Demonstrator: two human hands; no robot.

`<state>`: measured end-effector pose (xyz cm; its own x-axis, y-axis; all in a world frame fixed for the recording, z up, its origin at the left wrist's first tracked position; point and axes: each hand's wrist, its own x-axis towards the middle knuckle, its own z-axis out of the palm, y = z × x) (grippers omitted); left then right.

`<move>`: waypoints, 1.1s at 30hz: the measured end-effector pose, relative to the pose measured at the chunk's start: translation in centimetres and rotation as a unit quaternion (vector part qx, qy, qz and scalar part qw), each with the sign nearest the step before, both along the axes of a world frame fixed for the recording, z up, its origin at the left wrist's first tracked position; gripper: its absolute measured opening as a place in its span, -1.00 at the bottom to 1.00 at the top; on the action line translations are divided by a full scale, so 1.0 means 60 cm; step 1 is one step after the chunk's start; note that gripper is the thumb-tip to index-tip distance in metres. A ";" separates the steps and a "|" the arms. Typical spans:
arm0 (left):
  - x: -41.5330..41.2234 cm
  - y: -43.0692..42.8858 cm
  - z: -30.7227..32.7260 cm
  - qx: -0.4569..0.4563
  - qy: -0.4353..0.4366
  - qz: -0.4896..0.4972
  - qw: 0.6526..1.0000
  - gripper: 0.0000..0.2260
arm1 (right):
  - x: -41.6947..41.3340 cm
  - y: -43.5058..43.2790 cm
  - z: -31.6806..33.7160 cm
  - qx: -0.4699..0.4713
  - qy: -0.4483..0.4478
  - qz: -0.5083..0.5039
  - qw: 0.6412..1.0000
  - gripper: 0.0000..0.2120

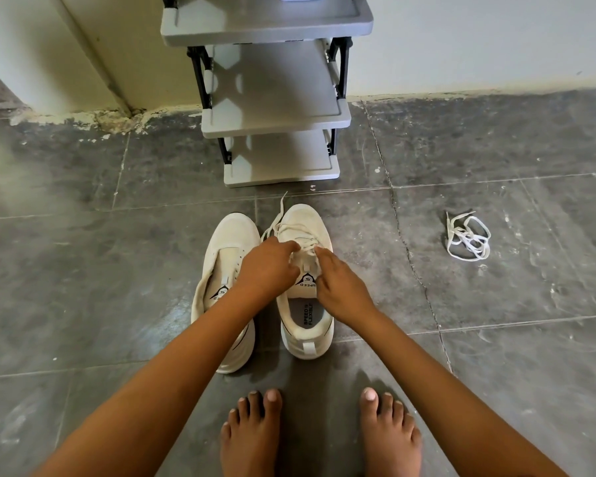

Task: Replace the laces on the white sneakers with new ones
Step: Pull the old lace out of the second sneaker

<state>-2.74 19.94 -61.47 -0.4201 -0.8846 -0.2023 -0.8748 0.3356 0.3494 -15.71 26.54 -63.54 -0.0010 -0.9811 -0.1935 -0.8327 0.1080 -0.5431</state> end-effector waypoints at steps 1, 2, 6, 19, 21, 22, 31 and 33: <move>-0.002 0.000 -0.001 -0.005 -0.013 -0.007 1.000 -0.63 | 0.002 0.001 -0.004 0.007 -0.002 0.007 1.000 -0.48; -0.004 -0.001 -0.002 -0.009 -0.029 -0.016 0.999 -0.64 | 0.005 0.002 -0.008 0.013 -0.006 0.012 1.000 -0.47; -0.015 -0.009 -0.001 -0.018 -0.078 -0.036 0.996 -0.69 | 0.010 0.013 -0.024 0.018 -0.021 0.010 1.000 -0.45; -0.022 -0.035 0.006 0.172 0.229 0.096 0.953 -0.94 | 0.024 0.028 -0.047 0.017 -0.027 0.027 0.999 -0.42; -0.014 -0.038 0.008 0.131 0.180 0.073 0.972 -0.94 | 0.023 0.025 -0.048 0.030 -0.034 0.017 0.999 -0.42; -0.010 -0.039 0.008 0.076 0.113 0.045 0.990 -0.92 | 0.022 0.024 -0.048 0.035 -0.038 0.014 0.999 -0.42; -0.028 -0.026 0.011 -0.059 -0.084 -0.046 0.994 -0.83 | 0.020 0.023 -0.049 0.047 -0.072 0.012 0.996 -0.39; -0.026 -0.032 0.017 -0.022 -0.021 -0.004 1.000 -0.84 | 0.019 0.022 -0.049 0.061 -0.074 0.015 0.995 -0.35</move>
